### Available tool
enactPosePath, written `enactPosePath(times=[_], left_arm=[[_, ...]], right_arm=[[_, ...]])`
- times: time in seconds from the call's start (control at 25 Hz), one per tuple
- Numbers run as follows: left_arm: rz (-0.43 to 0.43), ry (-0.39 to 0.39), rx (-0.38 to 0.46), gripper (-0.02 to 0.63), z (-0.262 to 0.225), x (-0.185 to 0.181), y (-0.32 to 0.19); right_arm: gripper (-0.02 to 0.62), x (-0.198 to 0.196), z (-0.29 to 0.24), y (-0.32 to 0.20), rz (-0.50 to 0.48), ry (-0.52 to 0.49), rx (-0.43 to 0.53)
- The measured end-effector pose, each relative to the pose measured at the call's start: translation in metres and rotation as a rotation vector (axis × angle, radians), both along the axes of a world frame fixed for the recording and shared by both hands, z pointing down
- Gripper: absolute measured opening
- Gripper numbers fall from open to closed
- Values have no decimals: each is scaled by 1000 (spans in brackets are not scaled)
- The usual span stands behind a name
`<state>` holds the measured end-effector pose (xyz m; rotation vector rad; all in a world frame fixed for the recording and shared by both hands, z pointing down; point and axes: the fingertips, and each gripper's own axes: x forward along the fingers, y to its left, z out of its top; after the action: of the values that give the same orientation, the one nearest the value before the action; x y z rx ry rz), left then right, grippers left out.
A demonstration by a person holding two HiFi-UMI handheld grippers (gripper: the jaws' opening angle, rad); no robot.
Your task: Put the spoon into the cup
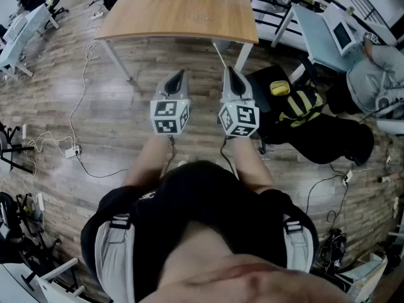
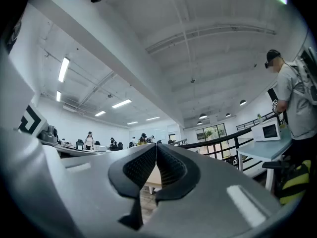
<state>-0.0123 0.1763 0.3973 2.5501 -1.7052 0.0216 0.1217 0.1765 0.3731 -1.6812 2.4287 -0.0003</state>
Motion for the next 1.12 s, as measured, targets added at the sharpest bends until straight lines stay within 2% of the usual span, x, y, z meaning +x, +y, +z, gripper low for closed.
enactPosePath(times=[0.4, 0.6, 1.12], left_arm=[[-15, -3, -8, 11, 4, -1, -9], [-22, 5, -16, 11, 5, -5, -13], [-7, 11, -7, 11, -4, -49, -44]], right_arm=[[3, -5, 2, -10, -23, 2, -5], [5, -5, 1, -14, -29, -41, -7], [5, -53, -6, -39, -17, -4, 1]])
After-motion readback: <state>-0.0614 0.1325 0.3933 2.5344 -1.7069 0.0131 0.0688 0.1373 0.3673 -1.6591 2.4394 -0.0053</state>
